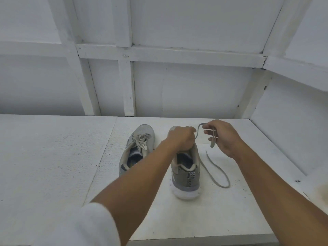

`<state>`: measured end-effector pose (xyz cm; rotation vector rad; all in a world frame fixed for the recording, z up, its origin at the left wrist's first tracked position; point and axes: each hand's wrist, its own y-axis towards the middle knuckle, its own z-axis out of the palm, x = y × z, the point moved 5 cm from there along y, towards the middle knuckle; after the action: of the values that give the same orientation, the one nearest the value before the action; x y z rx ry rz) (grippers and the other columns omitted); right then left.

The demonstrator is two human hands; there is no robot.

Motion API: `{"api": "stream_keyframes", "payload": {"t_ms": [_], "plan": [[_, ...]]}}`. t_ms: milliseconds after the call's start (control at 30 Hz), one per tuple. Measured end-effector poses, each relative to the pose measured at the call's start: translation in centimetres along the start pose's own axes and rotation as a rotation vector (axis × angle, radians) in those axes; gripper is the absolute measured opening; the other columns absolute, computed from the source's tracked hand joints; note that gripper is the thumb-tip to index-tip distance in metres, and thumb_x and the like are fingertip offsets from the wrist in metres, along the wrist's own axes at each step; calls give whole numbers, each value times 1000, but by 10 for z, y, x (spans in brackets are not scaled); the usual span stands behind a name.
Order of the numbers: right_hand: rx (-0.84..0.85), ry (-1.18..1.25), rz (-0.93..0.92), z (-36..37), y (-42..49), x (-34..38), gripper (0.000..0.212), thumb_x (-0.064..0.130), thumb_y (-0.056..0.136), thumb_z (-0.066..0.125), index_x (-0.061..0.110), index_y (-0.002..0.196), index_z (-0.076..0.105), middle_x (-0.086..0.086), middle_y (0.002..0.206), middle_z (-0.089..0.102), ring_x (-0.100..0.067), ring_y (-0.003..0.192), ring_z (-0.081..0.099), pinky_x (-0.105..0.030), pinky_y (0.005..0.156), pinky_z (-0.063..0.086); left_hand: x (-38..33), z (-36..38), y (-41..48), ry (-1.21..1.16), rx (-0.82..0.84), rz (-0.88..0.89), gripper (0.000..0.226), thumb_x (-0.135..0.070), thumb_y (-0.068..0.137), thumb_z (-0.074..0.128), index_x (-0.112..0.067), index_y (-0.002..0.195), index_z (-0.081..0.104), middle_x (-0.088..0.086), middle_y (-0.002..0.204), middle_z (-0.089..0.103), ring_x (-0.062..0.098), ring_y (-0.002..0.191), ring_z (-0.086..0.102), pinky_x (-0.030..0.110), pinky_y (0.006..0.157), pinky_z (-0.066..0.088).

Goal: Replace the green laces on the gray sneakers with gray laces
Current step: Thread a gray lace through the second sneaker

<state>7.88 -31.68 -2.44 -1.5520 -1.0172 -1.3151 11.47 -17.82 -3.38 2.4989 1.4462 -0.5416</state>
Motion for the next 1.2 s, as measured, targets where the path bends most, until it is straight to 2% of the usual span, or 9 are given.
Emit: {"api": "stream_keyframes", "payload": {"t_ms": [100, 233, 433, 600, 767, 833, 967, 1067, 1200], "plan": [[-21, -220, 32, 0, -4, -5, 16, 13, 92, 48, 8, 86, 62, -10, 95, 69, -23, 89, 68, -36, 77, 56, -6, 6, 18, 206, 226, 29, 40, -19, 99, 36, -16, 136, 52, 6, 138, 54, 28, 123, 51, 39, 103, 41], [15, -479, 108, -10, -7, -15, 19, 10, 90, 53, -2, 87, 66, -15, 93, 67, -25, 85, 68, -36, 81, 58, -5, 8, 25, 237, 238, 6, 34, -21, 97, 41, -14, 127, 58, 5, 129, 60, 25, 113, 57, 37, 97, 46], [134, -529, 179, -12, -10, -16, 11, 7, 87, 63, -1, 89, 71, -15, 93, 71, -24, 89, 69, -31, 81, 58, 1, -9, 21, -208, 120, -54, 35, -17, 89, 57, -14, 124, 56, 5, 122, 59, 21, 108, 55, 33, 92, 47], [172, -524, 200, -11, -12, -1, 16, 13, 88, 67, -2, 93, 68, -14, 97, 71, -24, 88, 70, -34, 83, 58, -10, -43, 13, -628, 58, -33, 6, -9, 88, 54, -15, 86, 56, 9, 90, 59, 21, 86, 51, 31, 73, 40], [127, -513, 101, -4, -11, 23, 39, 40, 84, 72, 19, 112, 53, -9, 91, 61, -19, 66, 53, -29, 59, 48, -32, -84, 3, -775, 17, 73, 33, -10, 89, 52, -12, 122, 51, 3, 91, 68, 13, 82, 58, 27, 70, 42], [145, -495, 39, 1, -7, 31, 33, 45, 90, 62, 28, 117, 53, -6, 84, 57, -16, 61, 47, -28, 57, 43, -43, -94, -6, -744, 15, 145, 34, -11, 89, 55, -13, 123, 51, 5, 93, 69, 14, 84, 61, 24, 69, 43], [217, -310, 2, 9, -1, 44, 25, 34, 101, 45, 16, 107, 62, -9, 88, 62, -15, 59, 54, -28, 59, 44, -55, -106, -26, -663, -13, 253, 35, -14, 88, 56, -17, 123, 52, 5, 90, 70, 10, 76, 62, 21, 66, 42], [315, -34, 34, 16, 2, 50, 24, 18, 98, 44, 8, 105, 65, -11, 98, 64, -21, 75, 62, -30, 68, 50, -59, -102, -41, -566, -41, 313, 34, -13, 90, 55, -17, 123, 52, 1, 83, 66, 10, 71, 62, 21, 61, 43], [372, 188, 106, 20, 10, 53, 29, 18, 100, 39, -2, 109, 58, -22, 101, 61, -33, 90, 57, -37, 67, 48, -61, -84, -58, -445, -57, 359, 28, -11, 91, 53, -14, 119, 52, -1, 89, 69, 18, 87, 63, 38, 81, 53]]}}
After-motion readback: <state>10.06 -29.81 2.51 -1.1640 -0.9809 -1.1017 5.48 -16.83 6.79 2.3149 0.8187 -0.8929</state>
